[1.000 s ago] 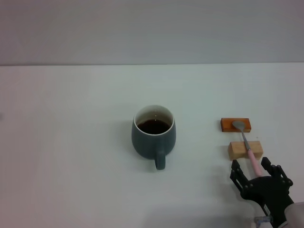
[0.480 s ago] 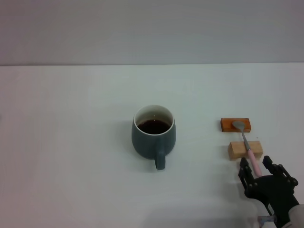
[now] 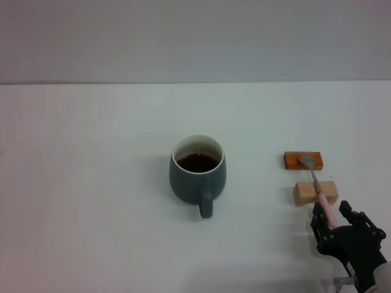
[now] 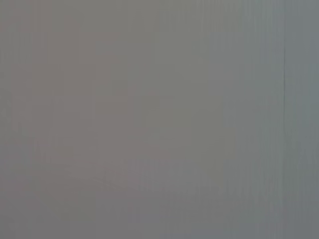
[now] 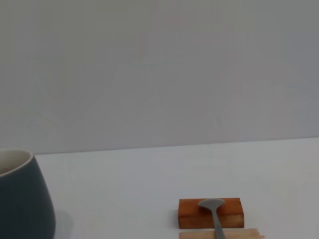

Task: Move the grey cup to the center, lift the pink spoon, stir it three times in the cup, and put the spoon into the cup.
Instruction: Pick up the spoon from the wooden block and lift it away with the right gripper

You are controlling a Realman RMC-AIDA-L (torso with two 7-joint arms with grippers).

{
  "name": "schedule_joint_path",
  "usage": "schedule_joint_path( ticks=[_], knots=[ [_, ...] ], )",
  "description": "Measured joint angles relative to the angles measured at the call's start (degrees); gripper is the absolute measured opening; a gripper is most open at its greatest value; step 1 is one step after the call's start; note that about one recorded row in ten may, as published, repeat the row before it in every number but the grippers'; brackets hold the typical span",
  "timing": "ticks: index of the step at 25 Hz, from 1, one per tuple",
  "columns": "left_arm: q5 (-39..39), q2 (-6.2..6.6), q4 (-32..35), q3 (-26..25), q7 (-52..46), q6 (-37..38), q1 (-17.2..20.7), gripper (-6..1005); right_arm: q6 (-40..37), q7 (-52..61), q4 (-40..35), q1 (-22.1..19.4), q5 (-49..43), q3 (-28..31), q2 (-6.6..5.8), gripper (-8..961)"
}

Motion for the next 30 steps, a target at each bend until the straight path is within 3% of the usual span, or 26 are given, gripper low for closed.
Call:
schedule_joint_path(
  ticks=[30],
  knots=[
    [0.0,-0.27,0.0,-0.29,0.01,0.15,0.42,47,3.04,-0.21,0.38,1.08,0.1,0.3,-0.77,460]
  ],
)
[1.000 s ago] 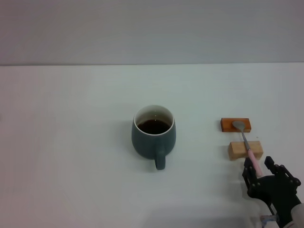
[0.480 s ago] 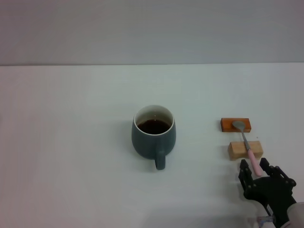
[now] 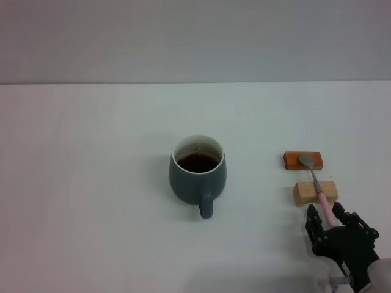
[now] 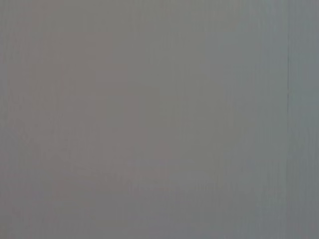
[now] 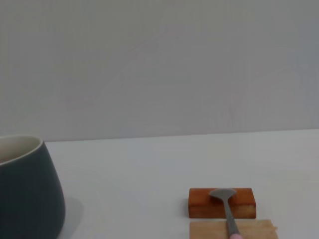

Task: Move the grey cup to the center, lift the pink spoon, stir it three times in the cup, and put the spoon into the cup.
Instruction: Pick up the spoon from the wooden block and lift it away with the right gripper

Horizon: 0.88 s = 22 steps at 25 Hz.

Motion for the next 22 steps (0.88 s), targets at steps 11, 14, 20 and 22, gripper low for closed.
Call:
schedule_joint_path(
  ticks=[11,14,20,22],
  knots=[
    [0.0,-0.07,0.0,-0.11,0.0,-0.01,-0.02,46,0.02,-0.06,-0.01,0.95,0.17,0.14,-0.41,456],
    [-0.03,-0.08,0.0,-0.11,0.0,0.02,-0.02,46,0.02,-0.07,-0.01,0.96,0.17,0.14,-0.41,454],
    [-0.16,-0.08,0.0,-0.11,0.0,0.12,-0.18,46,0.09,0.0,-0.29,0.97,0.26,0.14,-0.39,386],
    [-0.14,-0.09,0.0,-0.11,0.0,0.14,-0.29,46,0.23,0.09,-0.36,0.97,0.26,0.16,-0.38,372]
  ],
)
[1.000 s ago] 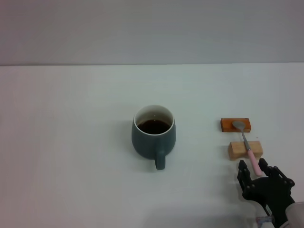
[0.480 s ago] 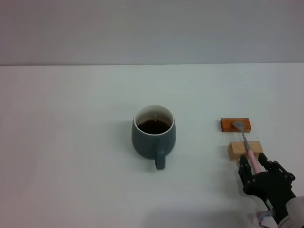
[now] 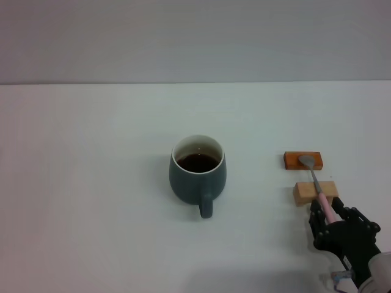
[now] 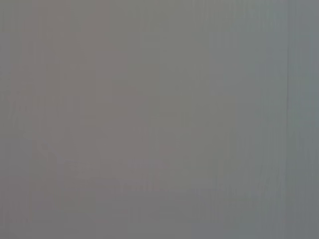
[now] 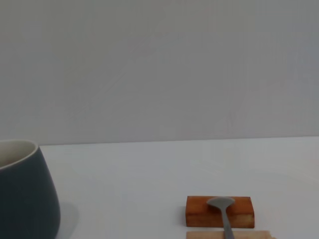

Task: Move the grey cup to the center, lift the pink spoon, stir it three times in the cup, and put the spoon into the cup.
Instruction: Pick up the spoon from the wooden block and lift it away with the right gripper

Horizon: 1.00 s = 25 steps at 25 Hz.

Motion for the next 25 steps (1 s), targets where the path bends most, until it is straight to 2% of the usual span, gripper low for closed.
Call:
schedule_joint_path(
  ticks=[11,13,25],
  knots=[
    [0.11,0.0,0.07,0.0,0.0,0.04,-0.09,46,0.5,-0.09,0.04,0.0,0.0,0.29,0.04,378],
    [0.1,0.0,0.08,0.0,0.0,0.04,-0.09,46,0.49,-0.1,0.11,0.0,0.0,0.45,0.03,267],
    [-0.1,0.0,0.09,0.0,0.0,0.04,0.2,47,0.44,-0.16,0.26,-0.11,0.0,0.69,0.03,242]
  ],
)
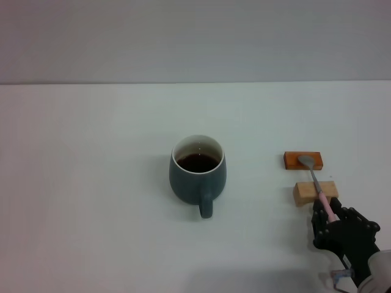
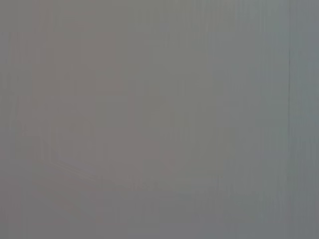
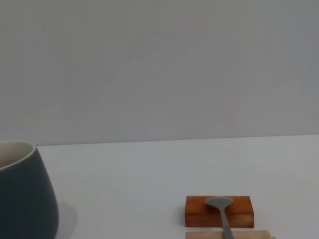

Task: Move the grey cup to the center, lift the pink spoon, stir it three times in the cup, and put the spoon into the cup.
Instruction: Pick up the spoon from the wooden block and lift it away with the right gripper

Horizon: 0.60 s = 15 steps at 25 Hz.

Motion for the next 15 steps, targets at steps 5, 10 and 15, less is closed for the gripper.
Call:
schedule_joint_path(
  ticks=[5,10,15],
  knots=[
    [0.0,0.0,0.0,0.0,0.0,0.01,0.09,47,-0.05,-0.01,0.1,-0.14,-0.06,0.0,0.0,231],
    [-0.01,0.0,0.0,0.0,-0.08,0.37,0.08,47,-0.27,-0.01,0.1,-0.31,-0.14,0.0,0.0,220],
    [-0.09,0.0,0.0,0.0,-0.09,0.41,0.08,47,-0.27,-0.01,0.1,-0.28,-0.09,0.0,0.0,211]
  ],
)
